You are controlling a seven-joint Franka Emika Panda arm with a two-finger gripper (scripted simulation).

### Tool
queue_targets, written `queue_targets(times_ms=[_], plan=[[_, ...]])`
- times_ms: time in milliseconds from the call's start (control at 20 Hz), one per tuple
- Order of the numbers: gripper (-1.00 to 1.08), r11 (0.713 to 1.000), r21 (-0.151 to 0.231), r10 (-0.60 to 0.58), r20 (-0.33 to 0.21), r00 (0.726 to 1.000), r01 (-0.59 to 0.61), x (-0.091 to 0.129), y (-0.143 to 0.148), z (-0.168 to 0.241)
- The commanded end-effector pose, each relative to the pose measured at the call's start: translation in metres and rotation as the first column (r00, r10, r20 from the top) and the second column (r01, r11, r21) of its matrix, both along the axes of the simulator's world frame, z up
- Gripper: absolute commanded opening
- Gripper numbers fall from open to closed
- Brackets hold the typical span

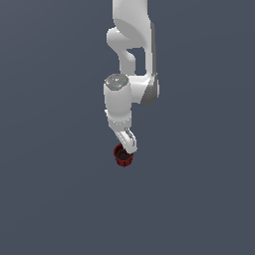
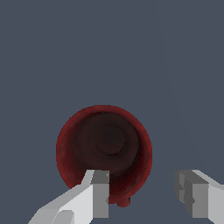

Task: Pick up the object and move it to a goal position.

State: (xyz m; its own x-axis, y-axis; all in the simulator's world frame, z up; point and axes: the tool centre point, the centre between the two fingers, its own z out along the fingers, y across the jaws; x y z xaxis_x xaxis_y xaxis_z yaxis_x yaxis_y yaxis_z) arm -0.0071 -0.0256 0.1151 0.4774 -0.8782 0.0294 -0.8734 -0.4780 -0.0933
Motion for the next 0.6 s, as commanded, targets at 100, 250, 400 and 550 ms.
queue_targets(times_ms=[100,250,400,550], plan=[[0.28,0.993,0.009,-0.121,0.009,0.993,0.121,-0.0028,-0.0023,-0.0050],[0.28,0.983,0.014,-0.182,0.013,0.983,0.182,-0.0043,-0.0035,-0.0075],[0.28,0.973,0.018,-0.229,0.016,0.973,0.229,-0.0055,-0.0046,-0.0094],[0.28,0.965,0.021,-0.263,0.019,0.965,0.262,-0.0064,-0.0054,-0.0107]])
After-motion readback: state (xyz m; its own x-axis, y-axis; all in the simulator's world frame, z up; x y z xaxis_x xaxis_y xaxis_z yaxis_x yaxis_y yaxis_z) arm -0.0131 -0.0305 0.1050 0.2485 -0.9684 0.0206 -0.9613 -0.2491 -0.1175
